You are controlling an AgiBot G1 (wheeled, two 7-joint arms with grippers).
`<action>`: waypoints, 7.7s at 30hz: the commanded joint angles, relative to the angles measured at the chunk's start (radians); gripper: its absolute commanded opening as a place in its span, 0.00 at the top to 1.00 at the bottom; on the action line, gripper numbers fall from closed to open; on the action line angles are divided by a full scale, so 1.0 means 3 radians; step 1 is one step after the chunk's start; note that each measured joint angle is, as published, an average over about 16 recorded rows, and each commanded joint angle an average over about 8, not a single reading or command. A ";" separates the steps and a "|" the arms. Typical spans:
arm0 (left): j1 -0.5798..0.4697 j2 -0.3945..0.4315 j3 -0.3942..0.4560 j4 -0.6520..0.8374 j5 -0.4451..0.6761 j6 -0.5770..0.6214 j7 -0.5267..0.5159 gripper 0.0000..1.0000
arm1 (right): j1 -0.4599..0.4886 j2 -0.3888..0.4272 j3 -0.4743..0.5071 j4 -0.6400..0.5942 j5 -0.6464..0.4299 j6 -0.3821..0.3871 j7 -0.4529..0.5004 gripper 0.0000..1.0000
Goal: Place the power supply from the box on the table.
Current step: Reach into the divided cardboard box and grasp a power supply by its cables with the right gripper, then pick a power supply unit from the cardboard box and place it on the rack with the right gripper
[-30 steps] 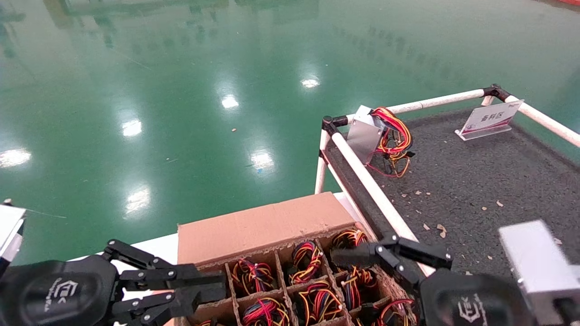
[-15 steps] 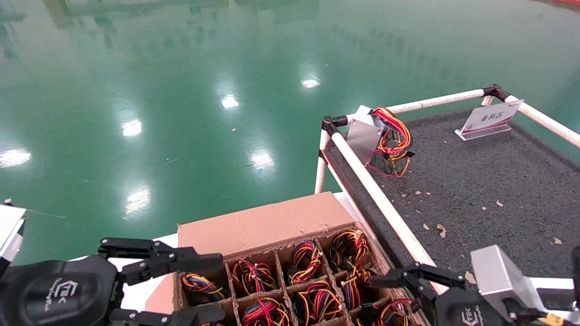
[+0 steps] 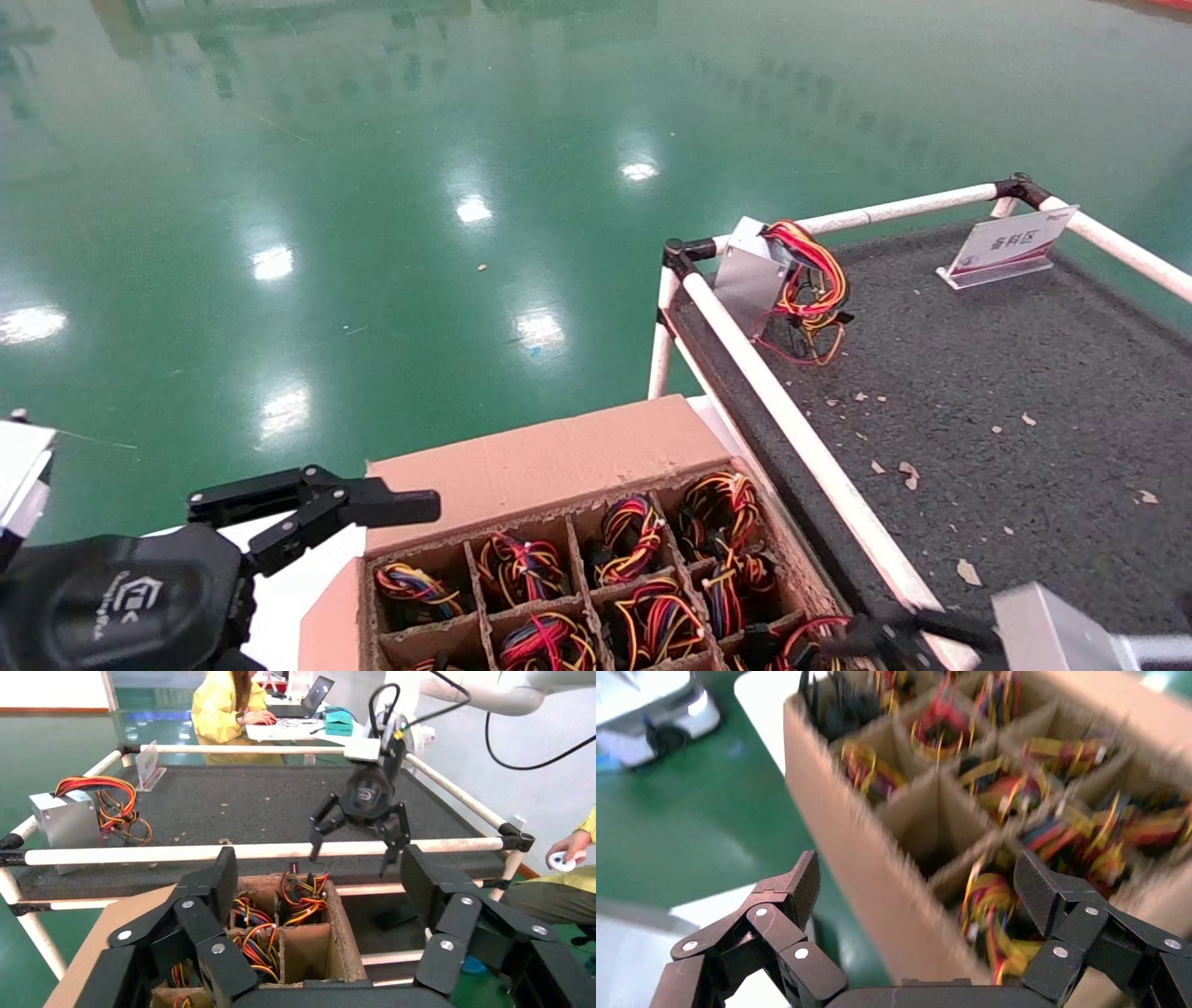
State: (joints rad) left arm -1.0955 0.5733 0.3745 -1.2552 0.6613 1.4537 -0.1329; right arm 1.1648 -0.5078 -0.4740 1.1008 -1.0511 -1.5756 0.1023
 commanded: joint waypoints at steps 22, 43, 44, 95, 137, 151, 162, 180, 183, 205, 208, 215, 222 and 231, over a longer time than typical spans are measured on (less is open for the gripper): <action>0.0000 0.0000 0.0000 0.0000 0.0000 0.0000 0.0000 0.00 | 0.0258 -0.0372 -0.0388 -0.0257 -0.0557 0.0441 0.0066 0.94; 0.0000 0.0000 0.0001 0.0000 0.0000 0.0000 0.0000 0.00 | 0.0224 -0.0416 -0.0420 -0.0165 -0.0688 0.0685 0.0296 1.00; 0.0000 0.0000 0.0001 0.0000 -0.0001 0.0000 0.0000 0.00 | 0.0221 -0.0419 -0.0420 -0.0160 -0.0691 0.0698 0.0300 1.00; 0.0000 -0.0001 0.0002 0.0000 -0.0001 -0.0001 0.0001 0.00 | 0.0312 0.0072 0.0117 0.0525 0.0208 0.0886 0.0987 1.00; -0.0001 -0.0001 0.0002 0.0000 -0.0002 -0.0001 0.0001 0.00 | 0.2192 -0.0229 0.0168 -0.1492 -0.0126 0.0386 0.0934 1.00; -0.0001 -0.0001 0.0003 0.0000 -0.0002 -0.0001 0.0001 0.00 | 0.2225 -0.0405 0.0129 -0.2042 -0.0204 0.0392 0.0579 1.00; -0.0001 -0.0001 0.0003 0.0000 -0.0002 -0.0001 0.0001 0.00 | 0.2364 -0.0624 0.0078 -0.2647 -0.0319 0.0458 0.0175 1.00; -0.0001 -0.0001 0.0003 0.0000 -0.0002 -0.0001 0.0001 0.00 | 0.2632 -0.0801 0.0047 -0.3280 -0.0385 0.0509 -0.0153 1.00; -0.0001 -0.0001 0.0003 0.0000 -0.0002 -0.0001 0.0001 0.00 | 0.2667 -0.0807 0.0045 -0.3353 -0.0391 0.0522 -0.0188 1.00; -0.0001 -0.0001 0.0003 0.0000 -0.0002 -0.0001 0.0002 0.00 | 0.2585 -0.0952 0.0025 -0.3679 -0.0432 0.1041 -0.0400 1.00; -0.0001 -0.0001 0.0003 0.0000 -0.0002 -0.0001 0.0002 0.00 | 0.2562 -0.1004 0.0032 -0.3691 -0.0421 0.1126 -0.0413 1.00; -0.0001 -0.0001 0.0004 0.0000 -0.0002 -0.0001 0.0002 0.00 | 0.2530 -0.1115 0.0051 -0.3697 -0.0393 0.1270 -0.0426 1.00; -0.0001 -0.0001 0.0004 0.0000 -0.0002 -0.0001 0.0002 0.00 | 0.2505 -0.1261 0.0073 -0.3691 -0.0363 0.1404 -0.0430 1.00; -0.0001 -0.0001 0.0004 0.0000 -0.0003 -0.0001 0.0002 0.00 | 0.2497 -0.1483 0.0114 -0.3680 -0.0304 0.1590 -0.0426 1.00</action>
State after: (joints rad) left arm -1.0958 0.5728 0.3756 -1.2552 0.6605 1.4533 -0.1323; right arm 1.9109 -0.9497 -0.4411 -0.0047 -1.1442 -1.0960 -0.0273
